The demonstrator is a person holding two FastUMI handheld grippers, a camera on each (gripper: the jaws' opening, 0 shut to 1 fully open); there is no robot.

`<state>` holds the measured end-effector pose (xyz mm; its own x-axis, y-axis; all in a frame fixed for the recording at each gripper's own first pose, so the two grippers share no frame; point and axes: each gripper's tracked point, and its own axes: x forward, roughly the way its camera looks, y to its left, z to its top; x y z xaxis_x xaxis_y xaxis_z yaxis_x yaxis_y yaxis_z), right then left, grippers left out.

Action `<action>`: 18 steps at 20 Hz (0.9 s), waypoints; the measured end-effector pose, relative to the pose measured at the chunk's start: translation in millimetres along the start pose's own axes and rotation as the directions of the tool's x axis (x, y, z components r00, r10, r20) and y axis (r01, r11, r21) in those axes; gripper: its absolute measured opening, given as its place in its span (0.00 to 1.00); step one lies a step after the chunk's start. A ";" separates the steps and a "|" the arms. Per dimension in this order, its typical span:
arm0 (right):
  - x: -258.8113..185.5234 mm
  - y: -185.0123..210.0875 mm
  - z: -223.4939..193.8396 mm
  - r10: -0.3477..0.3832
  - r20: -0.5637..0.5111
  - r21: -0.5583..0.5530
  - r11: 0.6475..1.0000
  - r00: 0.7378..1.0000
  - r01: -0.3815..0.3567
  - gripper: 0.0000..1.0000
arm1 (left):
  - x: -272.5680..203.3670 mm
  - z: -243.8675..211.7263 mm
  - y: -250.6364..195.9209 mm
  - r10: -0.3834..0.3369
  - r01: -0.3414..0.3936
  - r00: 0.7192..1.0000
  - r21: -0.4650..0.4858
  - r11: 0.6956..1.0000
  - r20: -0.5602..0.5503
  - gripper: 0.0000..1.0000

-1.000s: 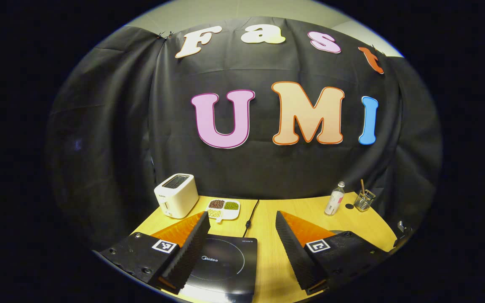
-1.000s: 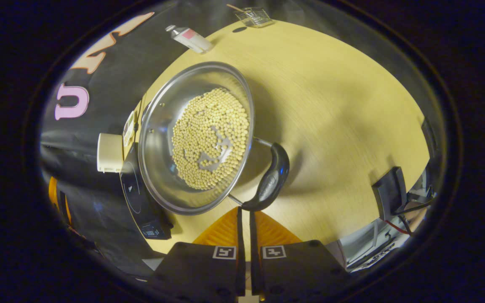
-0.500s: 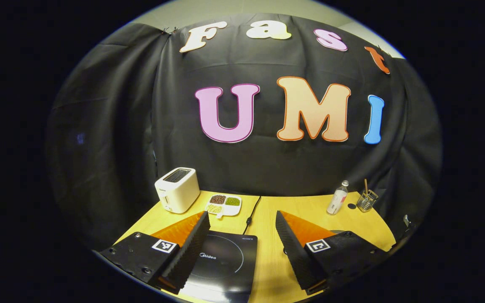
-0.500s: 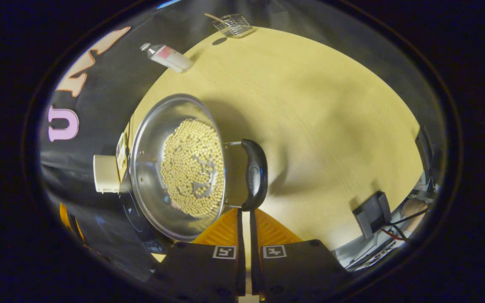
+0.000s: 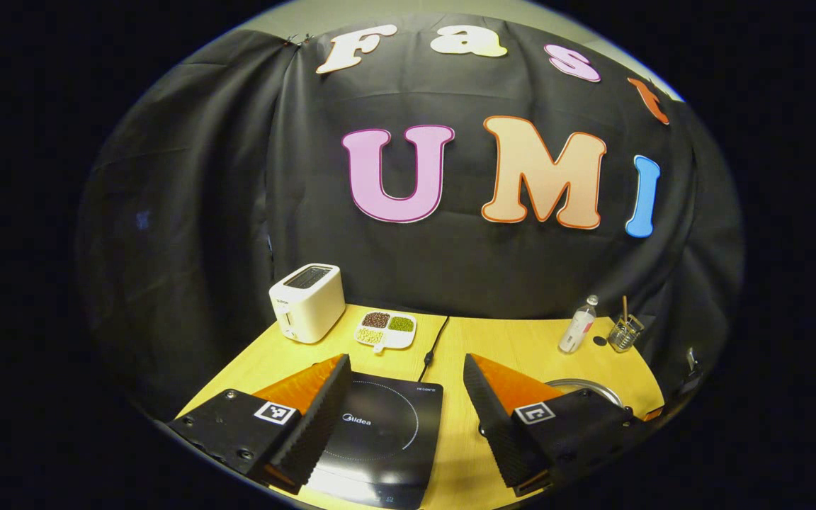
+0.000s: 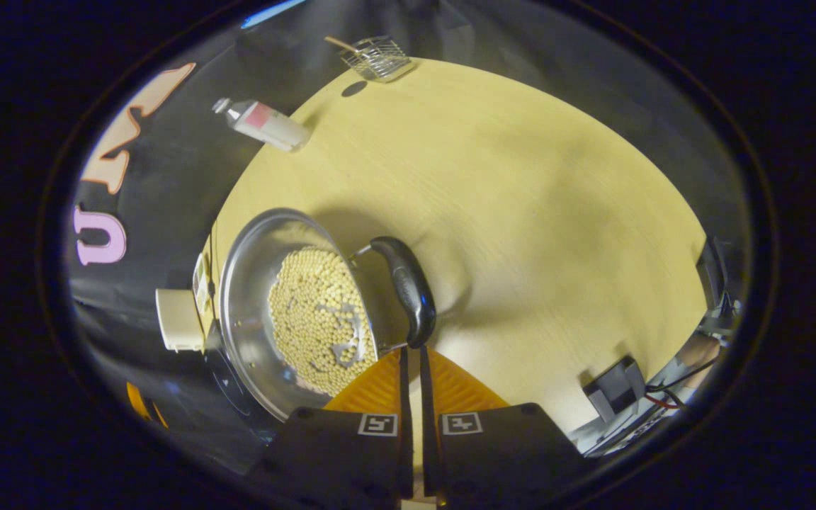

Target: First push the handle of the pot to place it horizontally, then grasp the pot with both hands and set it on the induction cooktop.

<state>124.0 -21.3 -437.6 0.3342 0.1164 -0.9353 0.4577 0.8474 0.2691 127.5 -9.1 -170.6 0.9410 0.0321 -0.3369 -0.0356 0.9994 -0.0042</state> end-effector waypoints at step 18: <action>3.0 3.6 39.7 0.009 0.043 0.028 1.000 0.999 -0.010 0.08 | -23.9 -13.1 16.3 0.055 -0.055 0.998 -0.002 0.998 -0.038 0.96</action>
<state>159.3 -38.5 -430.4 0.3734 0.1016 -0.9221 0.4769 0.8316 0.2847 100.0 6.2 -174.9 0.9240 0.0861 -0.3726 -0.0879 0.9961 0.0121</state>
